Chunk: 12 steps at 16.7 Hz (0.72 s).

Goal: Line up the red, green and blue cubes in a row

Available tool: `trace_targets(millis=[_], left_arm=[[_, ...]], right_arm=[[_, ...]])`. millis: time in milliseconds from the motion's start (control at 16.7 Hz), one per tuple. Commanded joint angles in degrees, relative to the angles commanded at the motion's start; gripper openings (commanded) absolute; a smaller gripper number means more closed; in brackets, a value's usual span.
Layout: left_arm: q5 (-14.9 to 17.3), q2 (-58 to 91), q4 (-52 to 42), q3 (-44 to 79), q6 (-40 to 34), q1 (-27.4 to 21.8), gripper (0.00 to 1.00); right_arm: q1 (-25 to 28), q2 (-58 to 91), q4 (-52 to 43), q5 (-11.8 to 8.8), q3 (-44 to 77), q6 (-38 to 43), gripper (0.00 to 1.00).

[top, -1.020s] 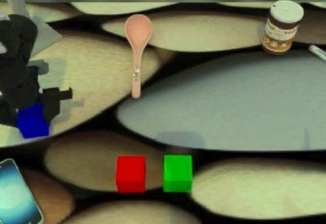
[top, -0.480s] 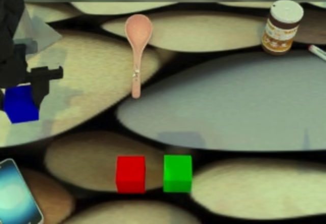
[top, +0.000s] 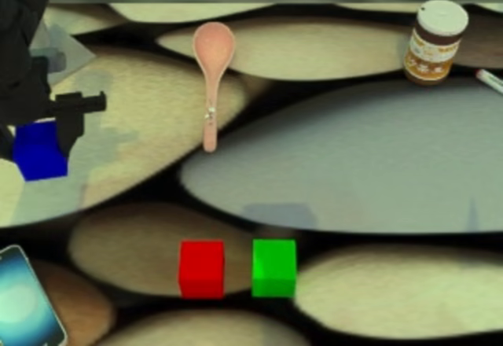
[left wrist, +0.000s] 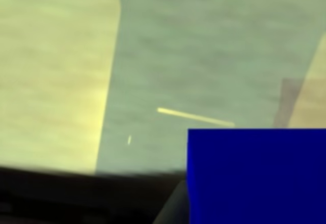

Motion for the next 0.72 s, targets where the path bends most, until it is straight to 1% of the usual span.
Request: trace_targets(millis=[120,240,600,720], left_arm=[[0.02,2.27,-1.7,3.62,-3.96,-4.28,0.0],[0.06,5.26,-4.02,8.41,-9.41,-10.66,0.0],[0.26,14.61,-11.64,24.89,-29.04,-36.19,0.0],[0.29,16.86,-13.6,29.58,-34.83,-43.46,0.0]], right_arm=[[0.0,0.0,0.0,0.0,0.0,0.0,1.0],[0.0,0.0,0.0,0.0,0.0,0.0,1.0],[0.0,0.0,0.0,0.0,0.0,0.0,1.0],[0.0,0.0,0.0,0.0,0.0,0.0,1.0]])
